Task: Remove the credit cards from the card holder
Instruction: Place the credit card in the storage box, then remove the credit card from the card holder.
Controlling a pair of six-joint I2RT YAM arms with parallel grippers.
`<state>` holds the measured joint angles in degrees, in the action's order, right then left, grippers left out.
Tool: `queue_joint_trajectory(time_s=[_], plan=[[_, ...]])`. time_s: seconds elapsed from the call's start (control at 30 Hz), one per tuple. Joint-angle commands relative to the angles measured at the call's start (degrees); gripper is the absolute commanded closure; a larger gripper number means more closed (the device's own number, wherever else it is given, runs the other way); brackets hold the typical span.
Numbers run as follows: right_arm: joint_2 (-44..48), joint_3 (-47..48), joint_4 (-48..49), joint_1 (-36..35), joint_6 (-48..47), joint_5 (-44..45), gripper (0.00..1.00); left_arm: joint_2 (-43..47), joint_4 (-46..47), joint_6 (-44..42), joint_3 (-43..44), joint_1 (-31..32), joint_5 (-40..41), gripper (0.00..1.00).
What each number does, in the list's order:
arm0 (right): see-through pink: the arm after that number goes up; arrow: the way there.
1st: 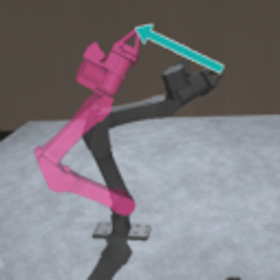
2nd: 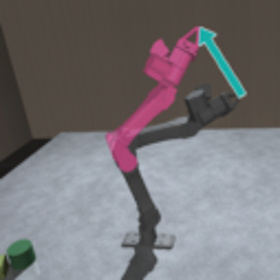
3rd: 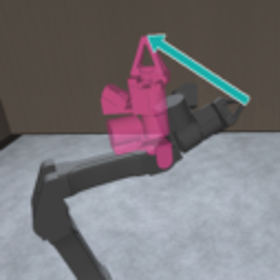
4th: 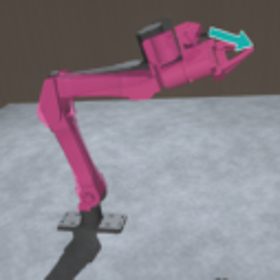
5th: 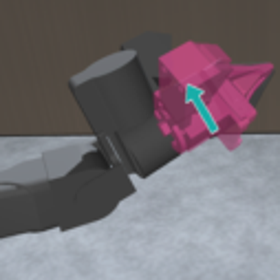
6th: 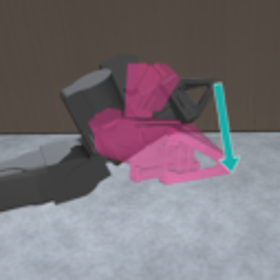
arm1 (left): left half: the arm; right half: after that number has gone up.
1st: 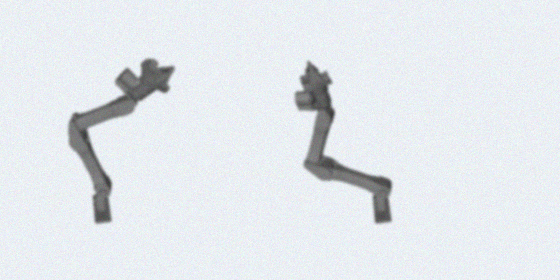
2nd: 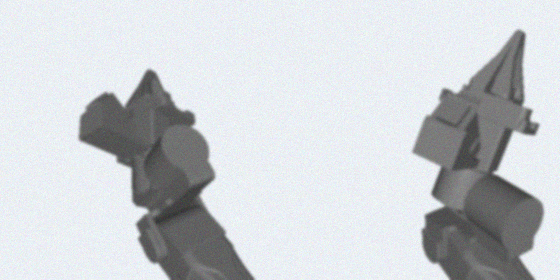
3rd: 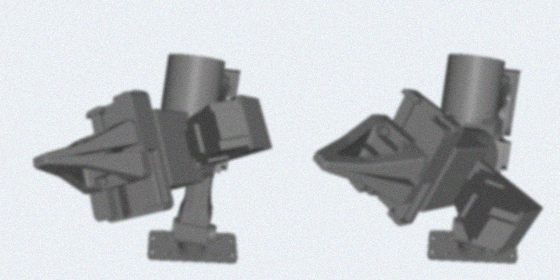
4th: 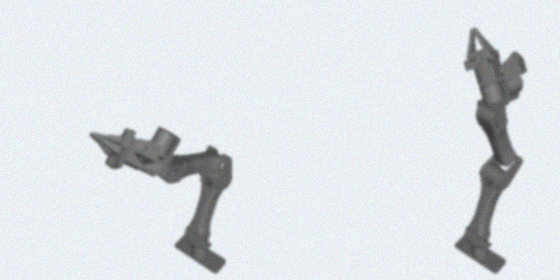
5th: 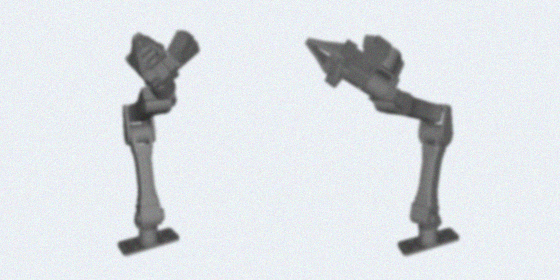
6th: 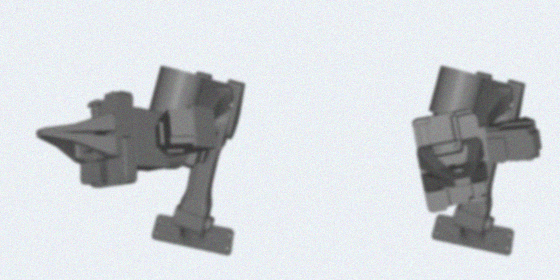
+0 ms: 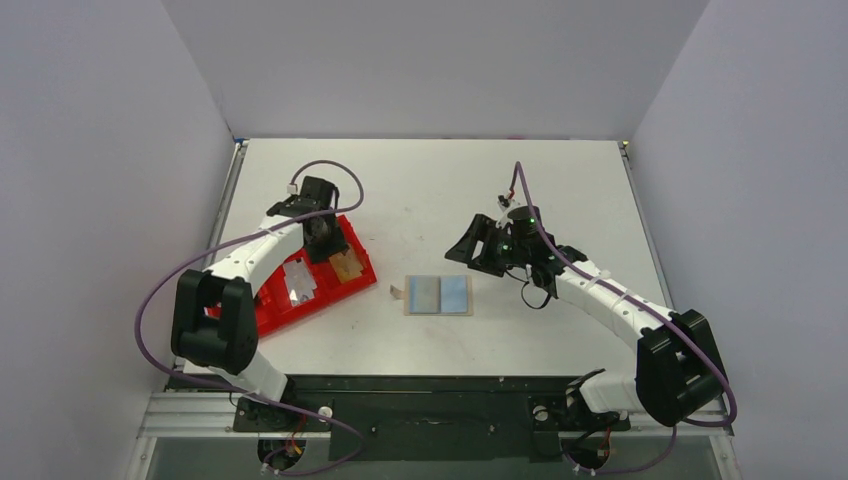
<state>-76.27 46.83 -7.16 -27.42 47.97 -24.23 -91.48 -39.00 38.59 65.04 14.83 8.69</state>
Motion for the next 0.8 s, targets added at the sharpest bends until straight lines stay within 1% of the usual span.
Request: queue_joint_trajectory(time_s=[0.0, 0.1, 0.2, 0.3, 0.5, 0.77], plan=[[1.53, 1.69, 0.04, 0.12, -1.52, 1.48, 0.34, 2.97, 2.32, -1.77, 3.54, -0.13, -2.83, 0.58], [1.62, 1.68, -0.5, -0.08, -1.83, 2.4, 0.34, 4.19, 2.49, -1.95, 3.93, 0.05, -4.28, 0.54], [1.58, 2.15, -1.7, -0.95, -2.43, 4.28, 0.34, 5.6, 2.5, -2.18, 4.23, 0.23, -5.3, 0.53], [1.16, 3.26, -4.17, -3.36, -3.42, 7.0, 0.34, 6.84, 2.52, -2.17, 4.27, 0.33, -6.43, 0.5], [-0.66, 5.55, -7.28, -8.17, -4.35, 15.13, 0.34, 9.75, 2.72, -2.11, 3.29, 0.76, -8.4, 0.48], [-4.87, 7.67, -8.69, -14.24, -3.83, 21.9, 0.35, 12.94, 4.06, -2.44, 1.3, 1.42, -12.22, 0.45]])
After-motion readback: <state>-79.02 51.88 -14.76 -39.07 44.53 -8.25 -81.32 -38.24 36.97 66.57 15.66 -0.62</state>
